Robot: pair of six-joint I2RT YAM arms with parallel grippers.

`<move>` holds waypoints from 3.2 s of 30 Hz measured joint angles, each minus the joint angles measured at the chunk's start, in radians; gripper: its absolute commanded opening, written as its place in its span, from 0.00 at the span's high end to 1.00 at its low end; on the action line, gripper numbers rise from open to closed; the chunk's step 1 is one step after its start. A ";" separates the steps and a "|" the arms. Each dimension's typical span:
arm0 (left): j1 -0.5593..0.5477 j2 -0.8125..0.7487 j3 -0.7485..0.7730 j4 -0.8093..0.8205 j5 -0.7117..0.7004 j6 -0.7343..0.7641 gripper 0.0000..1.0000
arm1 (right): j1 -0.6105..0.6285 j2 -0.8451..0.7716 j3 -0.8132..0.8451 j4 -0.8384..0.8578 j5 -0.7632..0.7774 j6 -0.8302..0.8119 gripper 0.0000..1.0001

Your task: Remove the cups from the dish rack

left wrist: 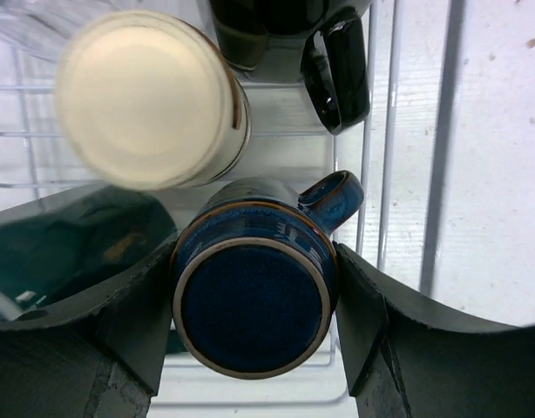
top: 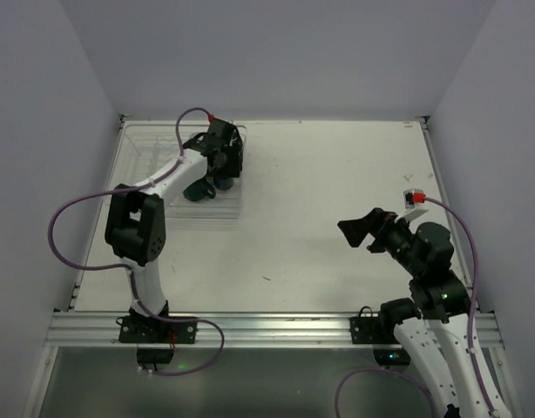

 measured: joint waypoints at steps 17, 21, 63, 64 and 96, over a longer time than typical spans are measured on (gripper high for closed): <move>-0.002 -0.565 -0.090 0.064 0.229 -0.020 1.00 | 0.000 0.192 -0.009 0.204 -0.227 0.070 0.04; -0.002 -0.707 -0.250 0.178 0.418 -0.053 1.00 | 0.000 0.225 -0.042 0.342 -0.332 0.152 0.05; -0.011 -1.114 -1.056 0.907 0.640 -1.068 1.00 | 0.314 0.896 0.075 1.305 -0.586 0.284 0.38; -0.011 -1.114 -1.056 0.903 0.640 -1.072 1.00 | 0.320 0.913 0.092 1.298 -0.588 0.276 0.38; -0.038 -1.011 -0.907 0.804 0.692 -1.018 0.00 | 0.445 1.016 0.201 1.267 -0.536 0.212 1.00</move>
